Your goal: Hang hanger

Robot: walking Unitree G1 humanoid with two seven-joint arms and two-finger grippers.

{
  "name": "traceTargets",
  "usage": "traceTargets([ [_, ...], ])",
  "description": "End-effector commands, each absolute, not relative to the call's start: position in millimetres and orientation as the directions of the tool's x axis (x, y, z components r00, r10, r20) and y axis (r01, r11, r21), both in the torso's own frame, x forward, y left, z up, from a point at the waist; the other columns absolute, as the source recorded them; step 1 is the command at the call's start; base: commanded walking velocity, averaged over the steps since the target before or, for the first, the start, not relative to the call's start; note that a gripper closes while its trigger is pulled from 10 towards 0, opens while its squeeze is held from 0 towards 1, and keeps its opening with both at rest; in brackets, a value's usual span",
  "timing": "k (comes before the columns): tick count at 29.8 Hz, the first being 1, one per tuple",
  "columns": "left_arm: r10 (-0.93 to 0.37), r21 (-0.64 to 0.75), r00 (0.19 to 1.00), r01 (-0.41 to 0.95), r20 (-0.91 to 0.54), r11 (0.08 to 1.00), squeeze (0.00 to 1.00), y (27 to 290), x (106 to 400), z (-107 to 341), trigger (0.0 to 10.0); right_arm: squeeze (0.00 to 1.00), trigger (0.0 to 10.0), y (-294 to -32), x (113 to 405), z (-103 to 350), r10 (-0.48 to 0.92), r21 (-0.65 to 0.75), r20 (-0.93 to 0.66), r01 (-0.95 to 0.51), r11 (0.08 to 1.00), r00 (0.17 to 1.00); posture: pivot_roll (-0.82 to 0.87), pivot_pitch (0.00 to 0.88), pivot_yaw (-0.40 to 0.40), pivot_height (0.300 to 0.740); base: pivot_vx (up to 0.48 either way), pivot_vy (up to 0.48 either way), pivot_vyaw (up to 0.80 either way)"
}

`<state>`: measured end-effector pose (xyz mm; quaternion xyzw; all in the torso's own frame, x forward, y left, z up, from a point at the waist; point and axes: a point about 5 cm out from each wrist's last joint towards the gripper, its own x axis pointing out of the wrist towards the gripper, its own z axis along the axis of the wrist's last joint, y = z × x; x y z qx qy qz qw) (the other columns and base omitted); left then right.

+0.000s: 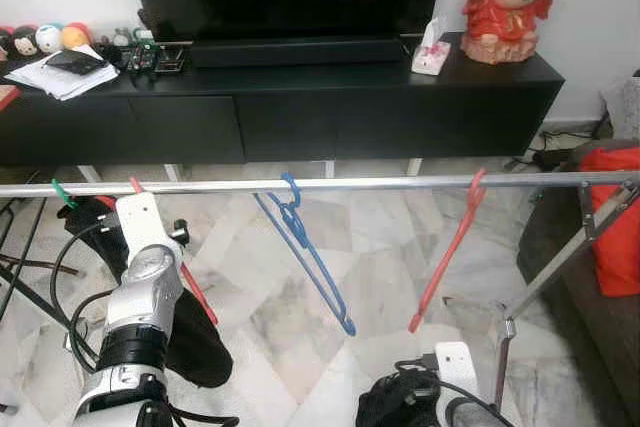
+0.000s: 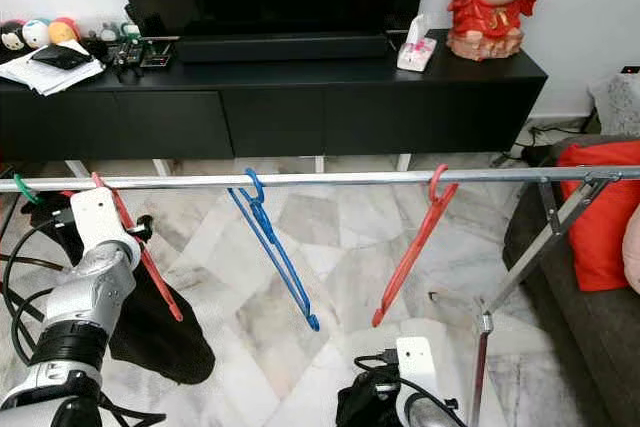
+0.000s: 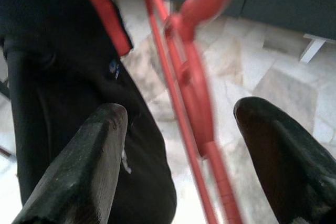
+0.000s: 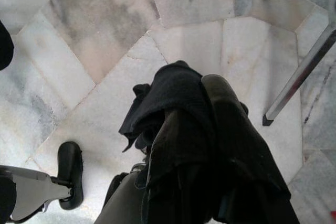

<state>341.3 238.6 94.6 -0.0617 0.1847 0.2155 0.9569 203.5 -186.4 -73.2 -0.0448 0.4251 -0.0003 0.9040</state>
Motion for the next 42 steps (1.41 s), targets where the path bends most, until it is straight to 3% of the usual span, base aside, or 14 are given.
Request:
traceTargets([
  [1, 0.390, -0.047, 0.842, -0.437, -0.374, 0.898, 0.00, 244, 345, 97, 10.0, 0.00, 10.0, -190, 206, -72, -0.043, -0.085, -0.767, -0.035, 0.996, 0.640, -0.05, 0.000, 0.022, 0.740, 0.000, 0.000, 0.00],
  [13, 0.401, -0.038, 0.838, -0.445, -0.369, 0.895, 0.00, 249, 348, 92, 10.0, 0.00, 10.0, -191, 206, -71, -0.048, -0.090, -0.765, -0.033, 0.995, 0.642, -0.06, 0.000, 0.022, 0.740, 0.000, 0.000, 0.00],
  [14, 0.400, -0.044, 0.840, -0.445, -0.368, 0.894, 0.00, 249, 349, 92, 0.0, 0.00, 10.0, -191, 206, -71, -0.048, -0.090, -0.766, -0.034, 0.995, 0.642, -0.07, 0.000, 0.023, 0.740, 0.000, 0.000, 0.00],
  [42, 0.375, -0.017, 0.863, -0.404, -0.338, 0.915, 0.00, 247, 347, 86, 0.0, 0.00, 10.0, -192, 202, -73, -0.047, -0.093, -0.769, -0.039, 0.995, 0.637, -0.06, 0.000, 0.024, 0.740, 0.000, 0.000, 0.00],
])
